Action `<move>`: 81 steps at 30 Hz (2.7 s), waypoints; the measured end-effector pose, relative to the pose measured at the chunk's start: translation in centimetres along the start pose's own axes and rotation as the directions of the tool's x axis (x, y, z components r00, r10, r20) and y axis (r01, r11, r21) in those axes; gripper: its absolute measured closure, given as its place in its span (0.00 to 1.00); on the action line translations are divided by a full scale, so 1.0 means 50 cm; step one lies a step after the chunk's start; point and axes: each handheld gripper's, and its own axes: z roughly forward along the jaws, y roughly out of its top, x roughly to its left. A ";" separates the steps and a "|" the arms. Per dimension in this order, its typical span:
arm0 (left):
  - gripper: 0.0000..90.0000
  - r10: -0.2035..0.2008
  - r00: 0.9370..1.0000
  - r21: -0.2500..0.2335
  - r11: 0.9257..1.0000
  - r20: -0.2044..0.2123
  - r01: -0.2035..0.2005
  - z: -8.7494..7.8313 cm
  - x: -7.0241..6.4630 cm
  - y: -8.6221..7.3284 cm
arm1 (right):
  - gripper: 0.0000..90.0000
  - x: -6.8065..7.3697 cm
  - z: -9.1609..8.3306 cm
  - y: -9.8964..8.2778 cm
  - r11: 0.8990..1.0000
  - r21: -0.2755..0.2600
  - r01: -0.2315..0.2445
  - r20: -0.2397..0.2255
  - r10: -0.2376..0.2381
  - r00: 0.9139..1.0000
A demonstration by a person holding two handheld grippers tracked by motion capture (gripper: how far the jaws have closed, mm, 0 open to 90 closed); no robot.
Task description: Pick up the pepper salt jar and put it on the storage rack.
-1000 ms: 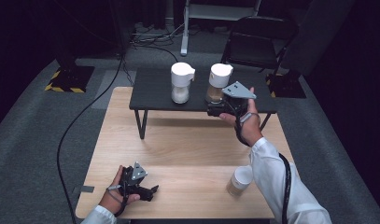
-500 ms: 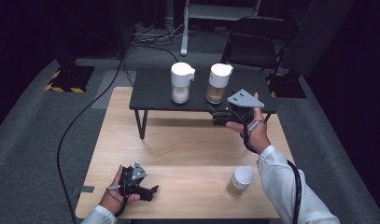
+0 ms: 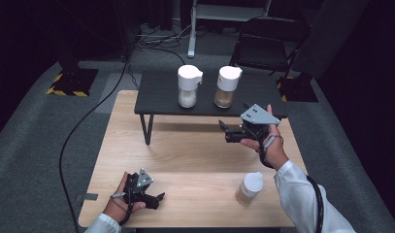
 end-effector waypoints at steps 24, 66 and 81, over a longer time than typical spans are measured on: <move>0.00 0.000 1.000 0.000 1.000 0.000 0.000 0.000 0.000 0.000 | 0.01 0.001 -0.089 -0.078 0.999 0.018 0.034 -0.047 -0.034 0.998; 0.00 0.000 1.000 0.001 1.000 0.000 0.000 0.000 0.000 0.000 | 0.01 -0.032 -0.280 -0.264 0.993 0.054 -0.108 -0.027 0.110 0.994; 0.00 0.001 1.000 0.001 1.000 0.000 -0.001 0.000 0.000 0.000 | 0.01 -0.032 -0.312 -0.335 0.983 0.121 -0.136 -0.017 0.139 0.990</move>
